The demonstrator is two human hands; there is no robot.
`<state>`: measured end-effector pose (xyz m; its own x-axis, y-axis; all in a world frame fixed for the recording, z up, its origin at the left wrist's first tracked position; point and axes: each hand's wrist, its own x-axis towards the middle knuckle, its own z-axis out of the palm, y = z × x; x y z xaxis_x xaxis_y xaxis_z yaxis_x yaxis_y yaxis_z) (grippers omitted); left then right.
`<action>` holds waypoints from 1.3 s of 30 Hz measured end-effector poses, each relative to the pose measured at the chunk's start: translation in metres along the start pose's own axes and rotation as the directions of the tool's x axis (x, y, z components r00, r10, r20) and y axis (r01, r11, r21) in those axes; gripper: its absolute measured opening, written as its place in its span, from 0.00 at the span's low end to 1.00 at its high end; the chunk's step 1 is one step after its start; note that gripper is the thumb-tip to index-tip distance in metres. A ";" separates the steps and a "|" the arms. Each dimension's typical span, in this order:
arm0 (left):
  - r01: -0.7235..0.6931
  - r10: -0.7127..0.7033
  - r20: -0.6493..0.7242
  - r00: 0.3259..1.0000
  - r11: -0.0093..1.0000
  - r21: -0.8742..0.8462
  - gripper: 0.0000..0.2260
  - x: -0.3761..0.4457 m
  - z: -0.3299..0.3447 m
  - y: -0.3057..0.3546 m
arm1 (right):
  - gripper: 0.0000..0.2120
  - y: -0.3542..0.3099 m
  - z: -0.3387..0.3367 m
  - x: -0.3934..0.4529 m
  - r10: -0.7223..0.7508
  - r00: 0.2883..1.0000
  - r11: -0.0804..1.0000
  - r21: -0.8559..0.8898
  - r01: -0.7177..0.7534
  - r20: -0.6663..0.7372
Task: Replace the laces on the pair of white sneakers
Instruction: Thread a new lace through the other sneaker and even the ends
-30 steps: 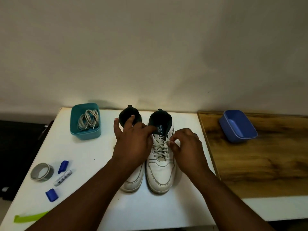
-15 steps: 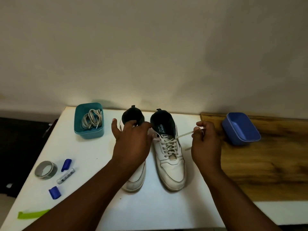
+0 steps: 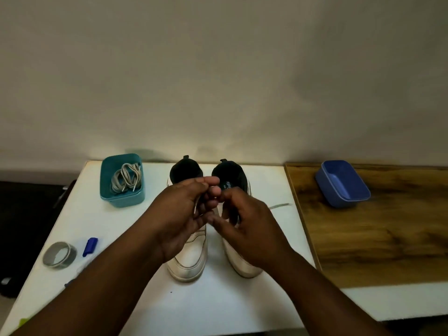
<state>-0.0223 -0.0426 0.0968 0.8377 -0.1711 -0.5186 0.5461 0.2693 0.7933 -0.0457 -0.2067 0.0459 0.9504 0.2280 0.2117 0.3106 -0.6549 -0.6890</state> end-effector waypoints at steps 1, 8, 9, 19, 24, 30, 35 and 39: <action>-0.005 0.006 -0.025 1.000 0.999 0.053 0.13 0.001 -0.001 -0.002 | 0.14 0.000 0.005 -0.003 -0.027 1.000 0.998 -0.052 0.027 0.012; 0.126 -0.136 0.158 0.978 0.989 0.072 0.31 0.006 -0.007 -0.002 | 0.24 0.008 0.005 0.000 -0.037 0.978 0.999 0.013 0.041 -0.206; 0.157 -0.165 0.175 0.971 0.986 0.062 0.32 0.008 -0.009 -0.004 | 0.21 0.011 0.004 0.001 -0.099 0.976 0.995 -0.051 0.091 -0.195; -0.315 0.555 0.096 0.826 0.314 0.896 0.13 0.014 -0.011 -0.026 | 0.06 0.017 0.011 0.005 0.317 0.938 0.884 0.403 -0.239 -0.140; -0.442 0.496 0.125 0.859 0.597 0.669 0.07 0.028 -0.001 -0.039 | 0.06 0.021 0.017 -0.001 0.252 0.965 0.924 0.313 -0.220 -0.067; -0.345 0.389 -0.049 0.920 0.862 0.372 0.08 0.040 -0.002 -0.048 | 0.03 0.032 0.005 0.003 0.338 0.940 0.901 0.306 -0.308 -0.049; -0.309 0.358 -0.163 0.919 0.914 0.261 0.12 0.048 0.001 -0.047 | 0.11 0.055 0.001 0.000 0.451 0.828 0.888 0.076 -0.453 -0.333; -0.388 0.462 -0.136 0.876 0.844 0.371 0.05 0.051 0.006 -0.052 | 0.09 0.058 0.009 0.001 0.407 0.853 0.905 0.019 -0.425 -0.326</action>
<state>-0.0079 -0.0708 0.0313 0.9860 0.1033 -0.1309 0.1373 -0.0582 0.9888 -0.0270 -0.2379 0.0001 0.9433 -0.3071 0.1263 -0.1228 -0.6761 -0.7265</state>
